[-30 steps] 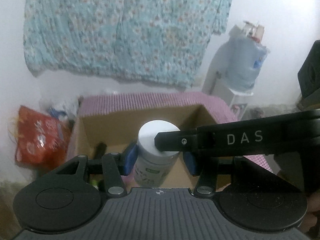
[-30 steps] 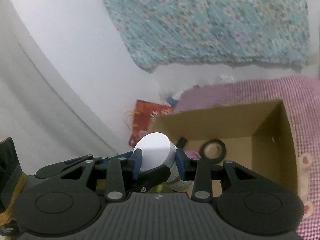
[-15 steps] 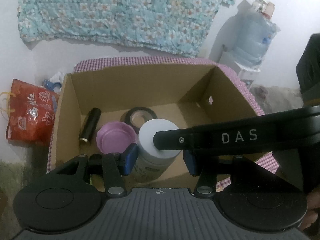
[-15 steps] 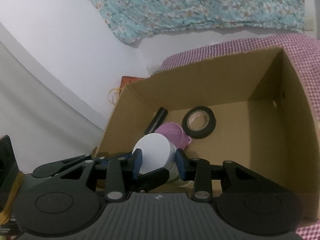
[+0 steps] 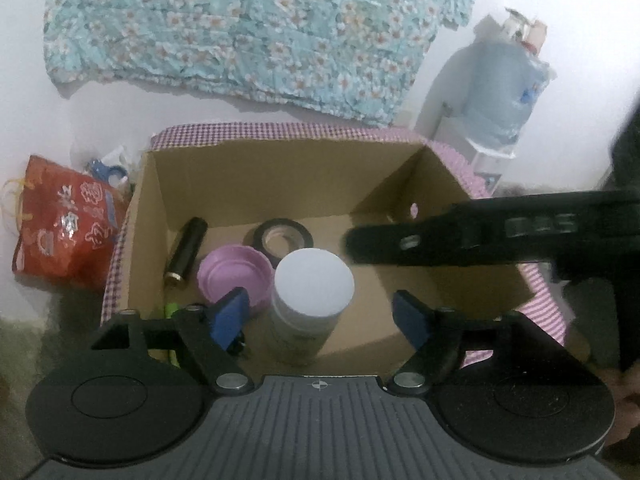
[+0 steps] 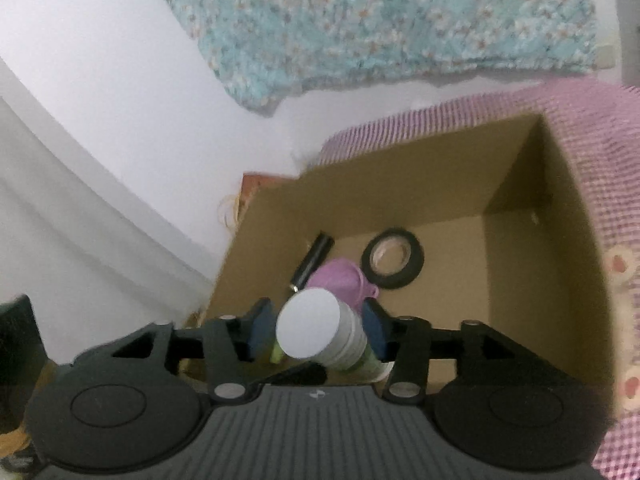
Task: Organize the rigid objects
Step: 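Release the pill bottle in the box and withdraw the right gripper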
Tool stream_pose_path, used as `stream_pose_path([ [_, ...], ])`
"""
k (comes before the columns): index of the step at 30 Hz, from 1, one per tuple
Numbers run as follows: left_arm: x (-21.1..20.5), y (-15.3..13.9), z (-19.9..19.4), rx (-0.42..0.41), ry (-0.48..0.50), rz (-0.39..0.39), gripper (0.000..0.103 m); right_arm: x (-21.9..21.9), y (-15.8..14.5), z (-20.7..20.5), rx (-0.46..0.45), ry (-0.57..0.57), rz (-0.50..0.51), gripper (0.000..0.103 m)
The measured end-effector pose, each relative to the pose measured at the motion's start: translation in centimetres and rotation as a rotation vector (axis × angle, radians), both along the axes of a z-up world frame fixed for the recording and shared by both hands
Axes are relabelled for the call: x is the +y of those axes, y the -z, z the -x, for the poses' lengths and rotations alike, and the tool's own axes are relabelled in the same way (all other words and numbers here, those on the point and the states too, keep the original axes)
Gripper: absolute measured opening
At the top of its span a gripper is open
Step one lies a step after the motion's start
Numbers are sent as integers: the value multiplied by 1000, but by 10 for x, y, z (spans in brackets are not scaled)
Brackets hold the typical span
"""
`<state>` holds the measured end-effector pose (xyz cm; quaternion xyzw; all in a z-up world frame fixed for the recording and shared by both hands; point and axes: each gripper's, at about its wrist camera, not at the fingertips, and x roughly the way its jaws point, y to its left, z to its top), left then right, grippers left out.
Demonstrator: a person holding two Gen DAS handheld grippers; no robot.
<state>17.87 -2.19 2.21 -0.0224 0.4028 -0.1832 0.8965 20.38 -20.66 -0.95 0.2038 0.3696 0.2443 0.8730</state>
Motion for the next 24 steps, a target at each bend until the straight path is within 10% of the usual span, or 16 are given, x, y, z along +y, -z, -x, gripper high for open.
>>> stream_pose_path([
  [9,17,-27,44,-53,-38,66,96,-62,-9,79,-90,158,-64,65],
  [24,-30,5,103,6,126,43,99,-116,68,159,134,313,-50,65],
])
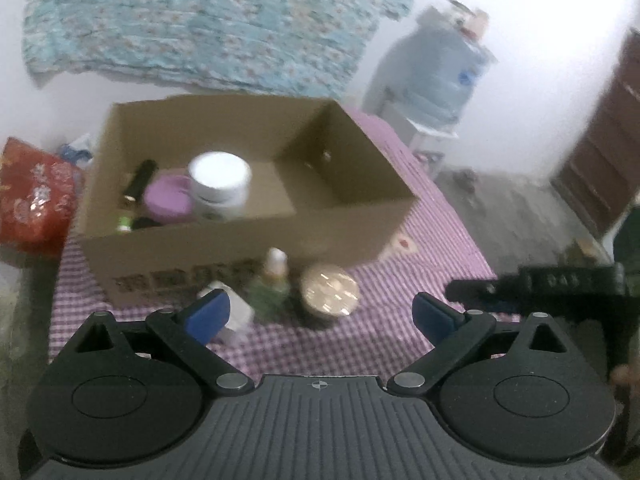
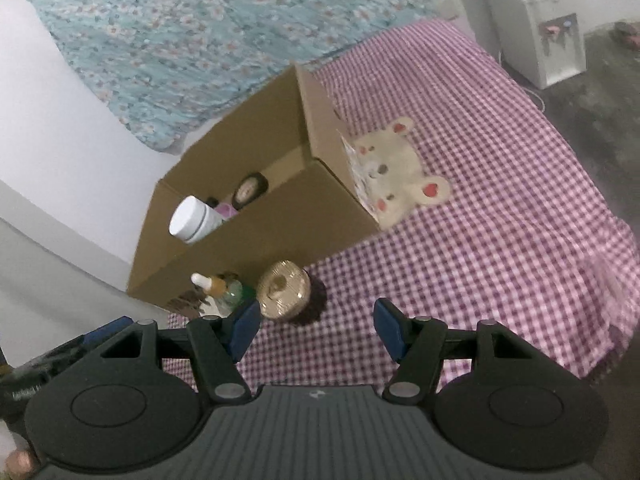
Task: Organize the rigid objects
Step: 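Release the pill bottle in the box and withdraw the right gripper, then lower the right gripper onto the gold-lidded jar and grip its lid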
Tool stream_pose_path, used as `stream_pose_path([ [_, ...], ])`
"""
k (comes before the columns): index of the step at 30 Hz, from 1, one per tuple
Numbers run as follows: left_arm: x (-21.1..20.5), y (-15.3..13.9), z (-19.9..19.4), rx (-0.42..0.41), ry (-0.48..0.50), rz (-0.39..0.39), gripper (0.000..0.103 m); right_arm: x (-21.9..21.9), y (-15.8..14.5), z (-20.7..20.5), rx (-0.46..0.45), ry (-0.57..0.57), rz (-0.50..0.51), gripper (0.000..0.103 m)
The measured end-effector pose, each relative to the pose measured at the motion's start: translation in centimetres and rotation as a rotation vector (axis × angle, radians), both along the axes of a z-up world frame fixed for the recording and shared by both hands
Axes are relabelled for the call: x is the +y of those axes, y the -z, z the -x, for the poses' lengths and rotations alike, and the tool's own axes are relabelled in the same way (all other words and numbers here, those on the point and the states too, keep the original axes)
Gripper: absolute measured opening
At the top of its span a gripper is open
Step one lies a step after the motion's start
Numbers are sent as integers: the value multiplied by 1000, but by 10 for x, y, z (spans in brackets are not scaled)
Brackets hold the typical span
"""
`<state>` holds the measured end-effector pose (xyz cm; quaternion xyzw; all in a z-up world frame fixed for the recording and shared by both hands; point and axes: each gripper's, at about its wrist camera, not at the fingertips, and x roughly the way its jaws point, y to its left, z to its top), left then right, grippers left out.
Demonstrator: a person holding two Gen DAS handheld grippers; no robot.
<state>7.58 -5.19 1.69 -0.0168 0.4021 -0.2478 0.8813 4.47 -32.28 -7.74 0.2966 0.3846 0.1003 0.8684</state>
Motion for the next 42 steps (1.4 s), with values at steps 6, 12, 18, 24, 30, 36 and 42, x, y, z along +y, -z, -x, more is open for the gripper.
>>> stream_pose_path([
  [6,-31,22,8,2,75,-72,99,-4,9,5,10,-10,-16,65],
  [12,-47,45,12,-9,116,-143,99,-5,22,0,33,-14,-34,66],
  [18,-59,64,5,4,118,-170,99,-12,33,-15,46,-22,-30,66],
  [24,-68,79,-7,24,130,-176,98,-6,45,-41,54,-73,-27,64],
  [30,-79,88,-19,27,129,-193,98,13,50,-69,50,-163,-28,55],
  [36,-87,95,-27,8,137,-213,98,27,56,-101,61,-243,-50,50],
  [42,-91,92,-30,10,151,-196,98,34,55,-114,61,-291,-68,49],
])
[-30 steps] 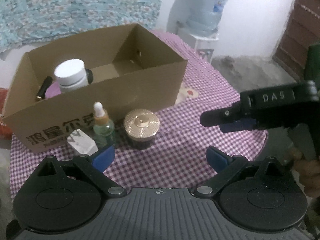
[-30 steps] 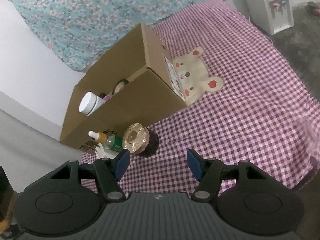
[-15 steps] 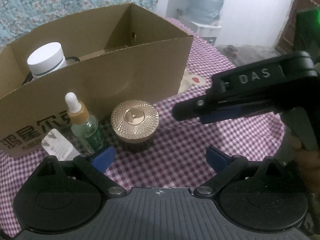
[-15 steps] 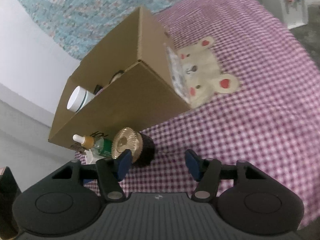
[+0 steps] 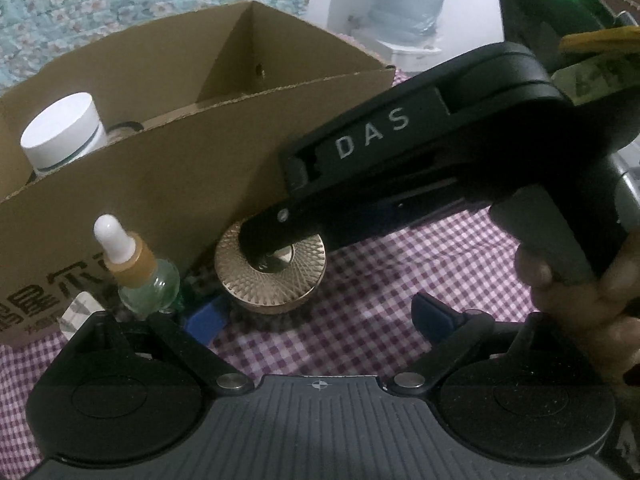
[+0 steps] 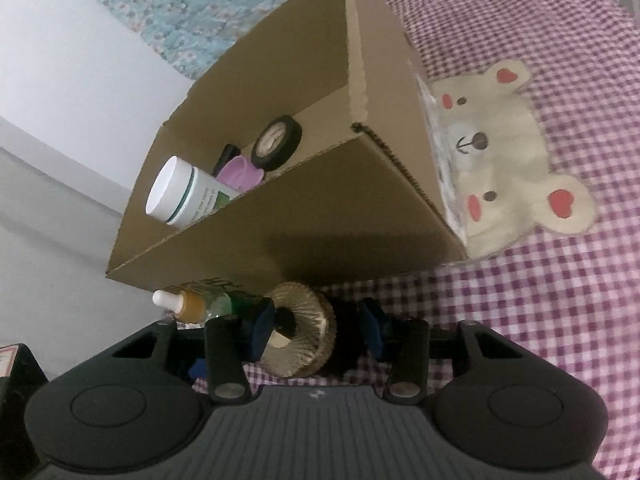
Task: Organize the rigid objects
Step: 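Lower the right gripper onto the gold-lidded jar and grip its lid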
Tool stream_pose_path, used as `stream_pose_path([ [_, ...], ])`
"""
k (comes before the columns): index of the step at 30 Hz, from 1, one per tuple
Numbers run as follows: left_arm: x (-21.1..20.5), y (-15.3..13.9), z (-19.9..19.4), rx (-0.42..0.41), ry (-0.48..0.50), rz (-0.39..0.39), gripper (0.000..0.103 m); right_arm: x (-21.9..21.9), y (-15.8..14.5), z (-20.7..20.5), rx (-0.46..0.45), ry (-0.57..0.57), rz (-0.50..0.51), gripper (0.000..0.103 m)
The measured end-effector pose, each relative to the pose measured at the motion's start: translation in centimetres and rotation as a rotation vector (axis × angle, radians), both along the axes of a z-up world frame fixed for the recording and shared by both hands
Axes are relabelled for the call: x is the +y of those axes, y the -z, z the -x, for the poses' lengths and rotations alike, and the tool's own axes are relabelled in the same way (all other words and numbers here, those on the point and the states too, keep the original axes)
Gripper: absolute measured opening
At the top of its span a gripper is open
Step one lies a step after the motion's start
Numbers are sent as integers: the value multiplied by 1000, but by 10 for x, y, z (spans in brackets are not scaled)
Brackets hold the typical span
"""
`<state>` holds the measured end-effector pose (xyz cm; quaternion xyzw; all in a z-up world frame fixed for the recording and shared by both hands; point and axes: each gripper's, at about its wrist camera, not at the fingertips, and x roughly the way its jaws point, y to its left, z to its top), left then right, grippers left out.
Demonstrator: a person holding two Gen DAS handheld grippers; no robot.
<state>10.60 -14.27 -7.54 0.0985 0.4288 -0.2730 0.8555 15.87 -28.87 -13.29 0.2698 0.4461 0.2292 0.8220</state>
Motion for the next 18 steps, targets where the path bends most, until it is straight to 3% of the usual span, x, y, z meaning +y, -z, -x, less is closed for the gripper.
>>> stream_pose_path([
  [7,-6,-1,2,2,33,18,98,-10,1,8,19,10,-12,50],
  [18,-30,-3,20,10,165,35,98,-45,7,39,71,76,-39,50],
])
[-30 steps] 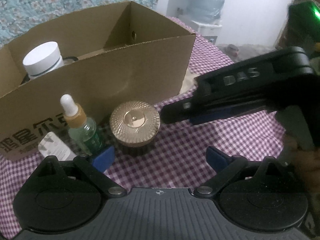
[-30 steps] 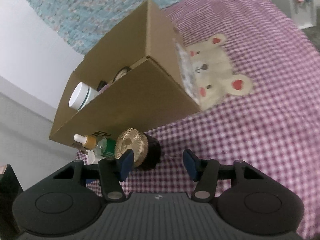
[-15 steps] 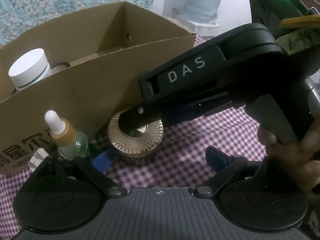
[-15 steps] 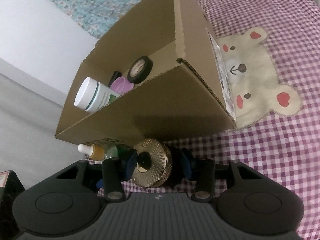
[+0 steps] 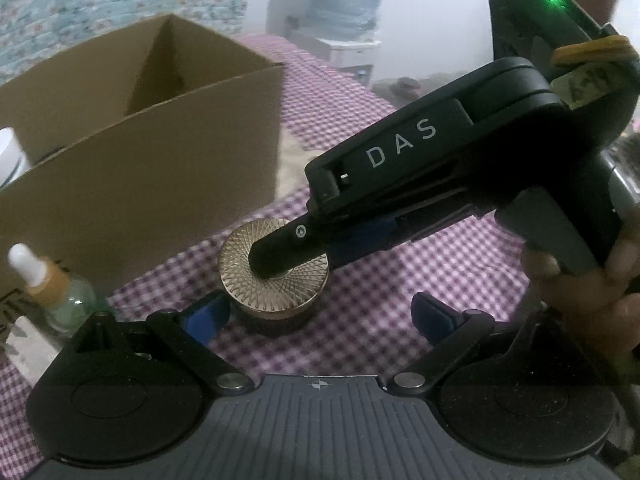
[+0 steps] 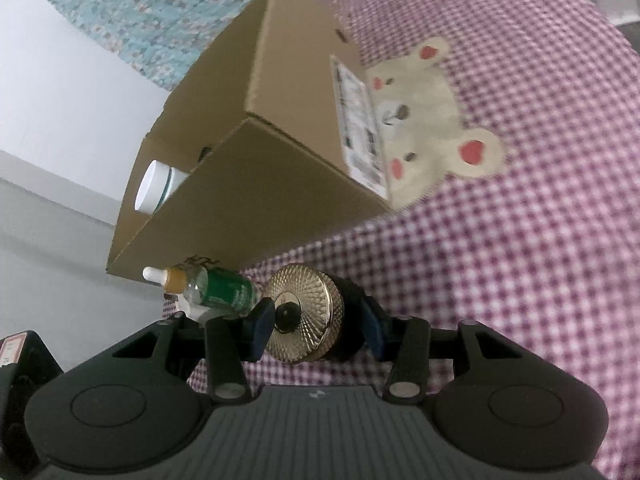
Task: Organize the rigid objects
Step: 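Lower the right gripper onto the gold-lidded jar and grip its lid, then lift the gold-lidded jar with the right gripper and carry it over the box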
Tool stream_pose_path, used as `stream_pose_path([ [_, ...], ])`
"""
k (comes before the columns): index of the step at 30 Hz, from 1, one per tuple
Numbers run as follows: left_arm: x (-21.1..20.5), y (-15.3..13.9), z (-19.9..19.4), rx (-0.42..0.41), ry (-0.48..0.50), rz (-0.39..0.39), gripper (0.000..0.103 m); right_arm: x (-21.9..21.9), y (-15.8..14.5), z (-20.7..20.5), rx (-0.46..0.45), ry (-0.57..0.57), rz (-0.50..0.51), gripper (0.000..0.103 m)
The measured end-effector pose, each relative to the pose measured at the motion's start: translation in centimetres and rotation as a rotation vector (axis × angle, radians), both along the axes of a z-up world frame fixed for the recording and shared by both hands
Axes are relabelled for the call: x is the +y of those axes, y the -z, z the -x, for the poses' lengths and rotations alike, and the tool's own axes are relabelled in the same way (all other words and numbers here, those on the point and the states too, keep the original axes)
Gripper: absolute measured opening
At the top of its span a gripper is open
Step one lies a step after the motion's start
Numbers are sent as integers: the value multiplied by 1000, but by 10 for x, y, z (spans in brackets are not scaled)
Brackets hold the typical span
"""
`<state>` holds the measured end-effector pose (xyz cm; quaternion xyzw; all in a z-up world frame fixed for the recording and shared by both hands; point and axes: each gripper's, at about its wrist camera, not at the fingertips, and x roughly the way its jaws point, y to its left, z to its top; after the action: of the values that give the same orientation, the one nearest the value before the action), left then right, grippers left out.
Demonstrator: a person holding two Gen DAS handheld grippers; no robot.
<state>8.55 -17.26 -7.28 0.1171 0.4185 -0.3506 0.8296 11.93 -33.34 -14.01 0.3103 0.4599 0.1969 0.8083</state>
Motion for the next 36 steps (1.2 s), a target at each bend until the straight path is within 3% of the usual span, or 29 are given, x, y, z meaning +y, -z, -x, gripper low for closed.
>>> stream_pose_path([
  [6,-3,0,4,-3,39,1,98,-13,5,13,24,30,-30,50],
  [28,2,2,-4,-9,-2,-29,95,-20,10,23,61,79,-83,57],
  [36,-2,6,-10,-15,-10,-63,76,-14,12,21,66,63,-88,58],
])
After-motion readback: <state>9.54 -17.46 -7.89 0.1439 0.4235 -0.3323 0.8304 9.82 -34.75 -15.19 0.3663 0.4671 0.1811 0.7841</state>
